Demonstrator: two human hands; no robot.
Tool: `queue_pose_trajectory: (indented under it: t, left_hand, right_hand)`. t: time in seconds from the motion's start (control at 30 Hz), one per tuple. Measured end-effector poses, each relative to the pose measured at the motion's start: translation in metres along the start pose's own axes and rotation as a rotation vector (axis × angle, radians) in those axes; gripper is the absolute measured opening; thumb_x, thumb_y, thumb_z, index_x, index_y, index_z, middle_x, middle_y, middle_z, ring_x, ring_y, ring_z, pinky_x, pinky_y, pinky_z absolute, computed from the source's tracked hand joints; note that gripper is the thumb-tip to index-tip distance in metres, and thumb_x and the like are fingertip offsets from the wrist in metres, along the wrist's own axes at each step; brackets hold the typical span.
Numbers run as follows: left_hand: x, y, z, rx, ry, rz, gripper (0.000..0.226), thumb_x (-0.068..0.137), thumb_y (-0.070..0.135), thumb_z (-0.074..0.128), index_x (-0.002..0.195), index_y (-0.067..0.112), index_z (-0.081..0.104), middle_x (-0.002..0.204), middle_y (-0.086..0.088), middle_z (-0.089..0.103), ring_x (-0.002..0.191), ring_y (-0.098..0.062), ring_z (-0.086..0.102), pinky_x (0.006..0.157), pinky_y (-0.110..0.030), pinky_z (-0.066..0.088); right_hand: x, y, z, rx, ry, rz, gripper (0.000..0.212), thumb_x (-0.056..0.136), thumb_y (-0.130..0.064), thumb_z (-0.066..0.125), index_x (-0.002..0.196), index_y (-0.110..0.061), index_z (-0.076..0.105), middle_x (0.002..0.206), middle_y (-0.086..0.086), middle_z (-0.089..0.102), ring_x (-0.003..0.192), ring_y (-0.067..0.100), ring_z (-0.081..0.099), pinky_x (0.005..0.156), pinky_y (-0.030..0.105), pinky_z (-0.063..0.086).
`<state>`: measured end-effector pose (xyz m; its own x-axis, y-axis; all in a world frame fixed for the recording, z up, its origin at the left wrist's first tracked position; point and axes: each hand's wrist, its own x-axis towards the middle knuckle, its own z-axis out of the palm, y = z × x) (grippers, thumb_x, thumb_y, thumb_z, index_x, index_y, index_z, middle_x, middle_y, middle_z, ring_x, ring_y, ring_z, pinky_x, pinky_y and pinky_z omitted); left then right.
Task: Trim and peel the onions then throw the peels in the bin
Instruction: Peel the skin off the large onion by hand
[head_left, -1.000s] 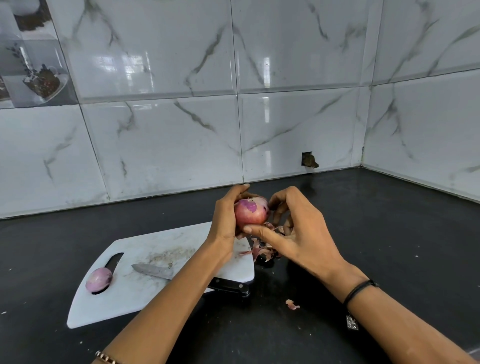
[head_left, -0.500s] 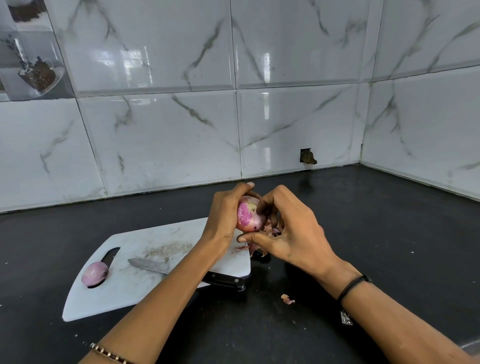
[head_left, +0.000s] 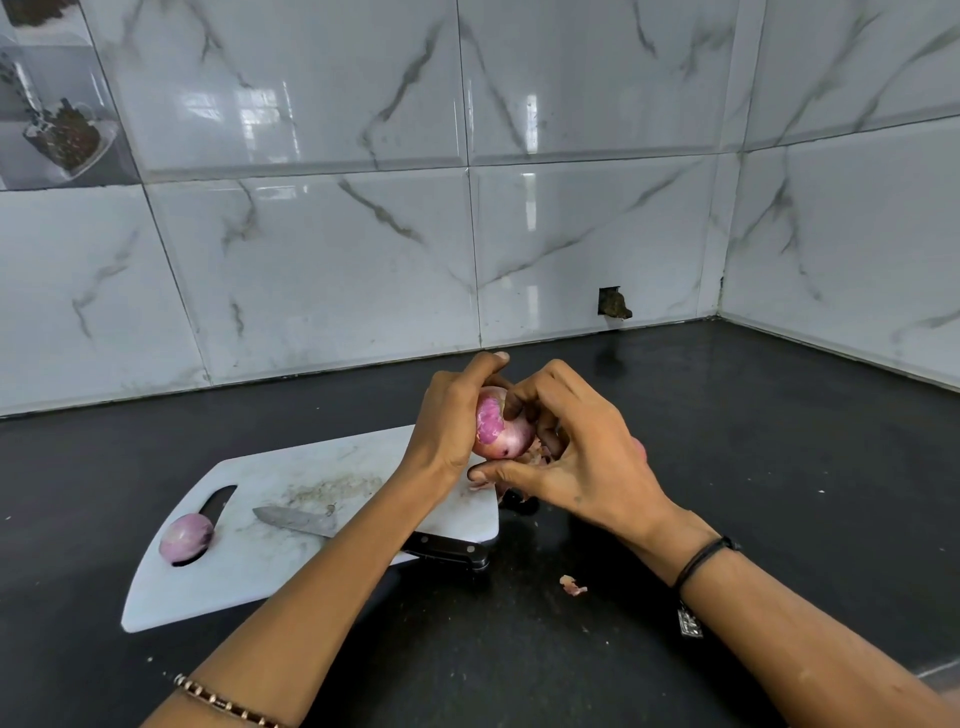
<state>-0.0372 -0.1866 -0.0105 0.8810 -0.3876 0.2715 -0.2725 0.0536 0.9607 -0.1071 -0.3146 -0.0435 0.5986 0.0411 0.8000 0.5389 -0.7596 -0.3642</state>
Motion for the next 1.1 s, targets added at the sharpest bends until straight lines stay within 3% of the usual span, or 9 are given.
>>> queue_pose_trajectory:
  t: [0.3,0.47,0.57,0.73,0.9,1.1]
  left_hand:
    - [0.0008,-0.0010,0.0009,0.032,-0.018,-0.042,0.047,0.089,0.044,0.062,0.052,0.014,0.063,0.062,-0.009,0.062,0.063,-0.023,0.060,0.075,-0.040,0.047]
    - [0.0026,-0.0005,-0.0006,0.077,-0.057,-0.051,0.046,0.091,0.043,0.061,0.058,0.013,0.070,0.063,-0.012,0.068,0.060,-0.023,0.064,0.075,-0.039,0.050]
    - [0.0033,0.0014,-0.0023,0.039,-0.043,-0.044,0.046,0.092,0.040,0.060,0.056,0.016,0.071,0.066,-0.012,0.069,0.061,-0.022,0.066,0.073,-0.035,0.051]
    - [0.0018,0.0040,-0.0021,0.005,-0.045,-0.014,0.048,0.096,0.036,0.056,0.056,0.016,0.073,0.072,-0.015,0.072,0.065,-0.023,0.068,0.067,-0.030,0.053]
    - [0.0035,0.0031,-0.0036,0.008,-0.040,-0.015,0.045,0.096,0.037,0.056,0.062,0.011,0.068,0.072,-0.014,0.069,0.069,-0.025,0.065,0.073,-0.036,0.052]
    - [0.0042,0.0021,-0.0033,0.051,-0.035,-0.048,0.046,0.095,0.040,0.056,0.064,0.009,0.068,0.072,-0.013,0.069,0.072,-0.027,0.063,0.081,-0.042,0.052]
  right_hand:
    - [-0.0004,-0.0012,-0.0033,0.029,-0.033,0.011,0.051,0.066,-0.043,0.094,0.100,-0.019,0.064,0.092,-0.011,0.052,0.077,0.008,0.052,0.065,0.013,0.040]
    - [-0.0028,-0.0010,0.0012,0.065,-0.084,0.026,0.041,0.071,-0.036,0.093,0.080,-0.023,0.055,0.085,-0.009,0.048,0.072,0.009,0.048,0.061,0.012,0.037]
    - [-0.0015,-0.0031,0.0022,0.011,-0.040,0.028,0.050,0.068,-0.042,0.093,0.084,-0.025,0.049,0.083,-0.007,0.049,0.073,0.008,0.047,0.062,0.011,0.038]
    - [-0.0014,-0.0046,0.0013,0.013,0.013,0.063,0.060,0.064,-0.049,0.093,0.093,-0.023,0.048,0.089,-0.009,0.051,0.076,0.006,0.050,0.062,0.014,0.043]
    - [-0.0015,-0.0049,0.0043,-0.012,0.020,0.019,0.059,0.067,-0.053,0.089,0.100,-0.029,0.046,0.094,-0.016,0.050,0.077,0.012,0.053,0.060,0.034,0.051]
    - [-0.0024,-0.0096,0.0028,-0.060,-0.009,0.007,0.058,0.068,-0.052,0.089,0.101,-0.033,0.045,0.093,-0.022,0.053,0.075,0.004,0.053,0.060,0.032,0.050]
